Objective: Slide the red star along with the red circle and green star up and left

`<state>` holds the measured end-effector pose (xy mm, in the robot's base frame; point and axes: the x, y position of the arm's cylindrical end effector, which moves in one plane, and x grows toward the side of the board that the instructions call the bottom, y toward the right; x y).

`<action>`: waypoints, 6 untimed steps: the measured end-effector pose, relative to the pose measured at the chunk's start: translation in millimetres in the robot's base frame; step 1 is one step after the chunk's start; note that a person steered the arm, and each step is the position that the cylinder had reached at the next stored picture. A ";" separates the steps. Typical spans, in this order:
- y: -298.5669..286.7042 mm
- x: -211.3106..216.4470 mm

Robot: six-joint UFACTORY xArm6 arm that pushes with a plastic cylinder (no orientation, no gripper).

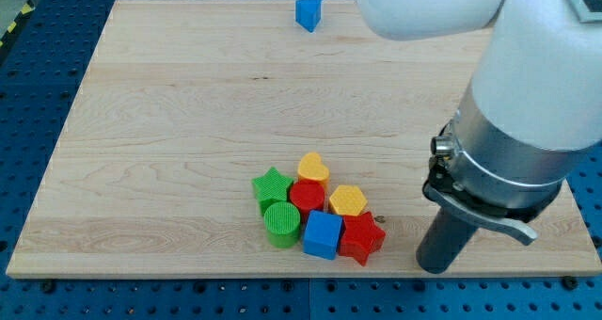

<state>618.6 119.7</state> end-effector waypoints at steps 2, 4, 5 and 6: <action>-59.9 -15.3; -115.5 -50.2; -141.3 -68.2; -158.1 -94.2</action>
